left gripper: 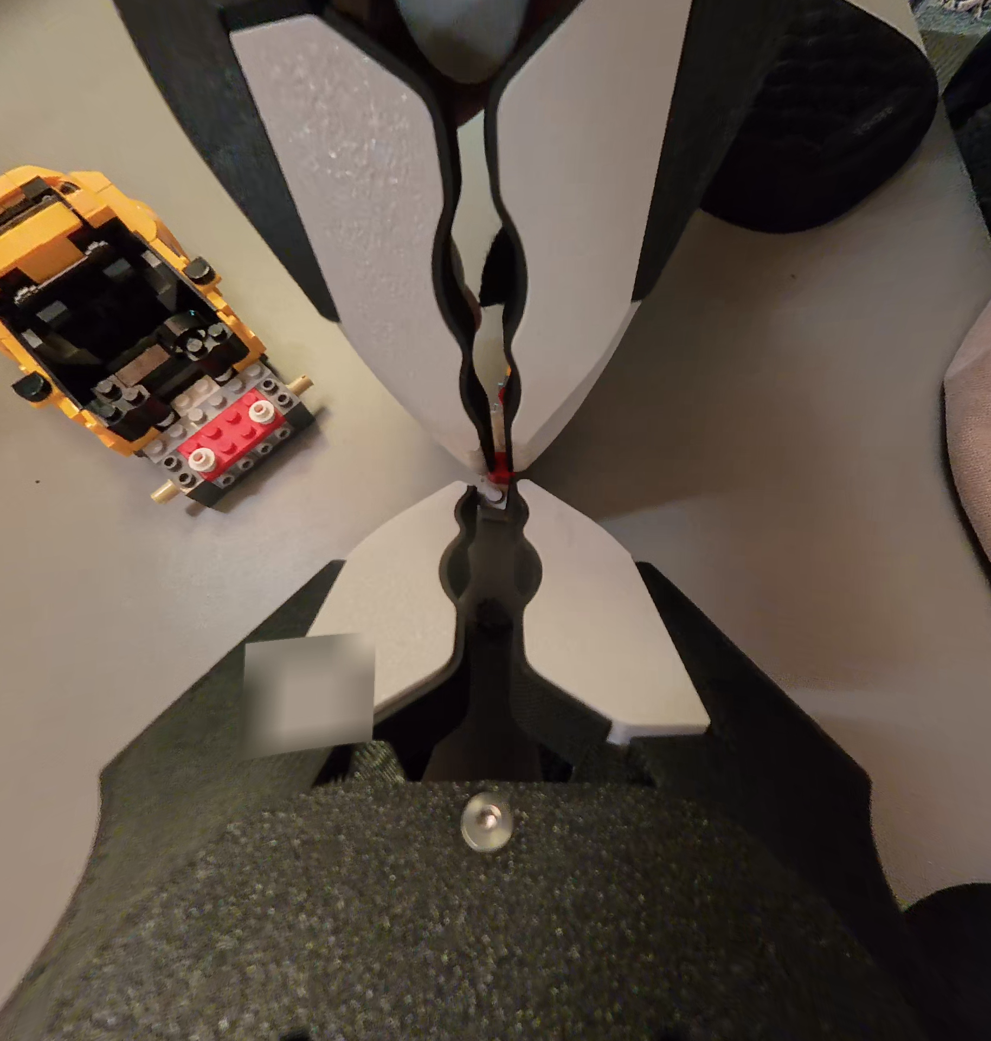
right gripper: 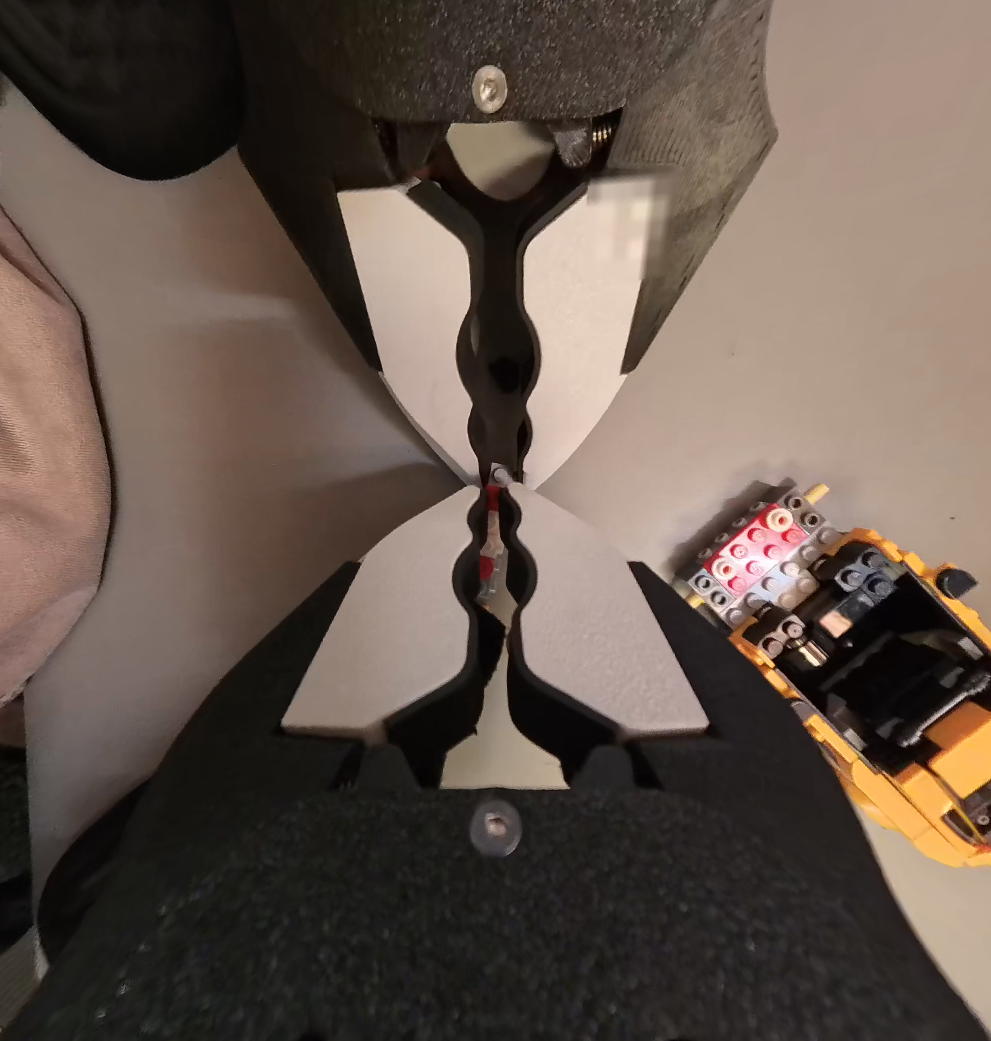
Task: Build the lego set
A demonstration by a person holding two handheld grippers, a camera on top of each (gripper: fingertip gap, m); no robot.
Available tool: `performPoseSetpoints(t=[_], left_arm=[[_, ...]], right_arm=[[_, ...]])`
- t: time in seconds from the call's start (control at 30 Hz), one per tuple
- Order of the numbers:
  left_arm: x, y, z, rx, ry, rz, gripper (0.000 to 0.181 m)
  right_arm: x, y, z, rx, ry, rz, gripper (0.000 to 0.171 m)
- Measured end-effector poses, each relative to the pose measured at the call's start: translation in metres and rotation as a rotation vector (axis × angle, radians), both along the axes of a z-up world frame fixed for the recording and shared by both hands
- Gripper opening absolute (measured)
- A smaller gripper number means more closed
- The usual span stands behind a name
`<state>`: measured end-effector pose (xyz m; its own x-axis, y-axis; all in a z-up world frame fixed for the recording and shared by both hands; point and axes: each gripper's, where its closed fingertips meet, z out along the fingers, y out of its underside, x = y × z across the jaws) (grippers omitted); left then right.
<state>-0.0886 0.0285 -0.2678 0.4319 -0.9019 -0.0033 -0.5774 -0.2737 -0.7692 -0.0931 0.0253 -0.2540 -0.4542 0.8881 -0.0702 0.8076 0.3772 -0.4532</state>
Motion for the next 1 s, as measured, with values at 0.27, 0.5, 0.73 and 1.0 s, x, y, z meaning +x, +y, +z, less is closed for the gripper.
performPoseSetpoints(t=[0.27,0.5,0.73,1.0], left_arm=[[0.000,0.000,0.000,0.006,0.008,-0.001,0.010],[0.000,-0.001,0.000,0.013,0.014,-0.005,0.012],[0.000,-0.002,0.000,0.006,0.005,-0.006,0.011],[0.002,-0.002,0.000,0.008,0.004,-0.011,0.011]], right_arm=[[0.000,0.000,-0.001,-0.001,-0.059,-0.007,0.003],[-0.001,-0.006,-0.001,-0.008,-0.078,-0.012,0.000],[0.000,-0.006,0.001,-0.021,-0.055,0.006,0.001],[0.006,-0.001,-0.009,0.024,-0.085,0.011,0.010]])
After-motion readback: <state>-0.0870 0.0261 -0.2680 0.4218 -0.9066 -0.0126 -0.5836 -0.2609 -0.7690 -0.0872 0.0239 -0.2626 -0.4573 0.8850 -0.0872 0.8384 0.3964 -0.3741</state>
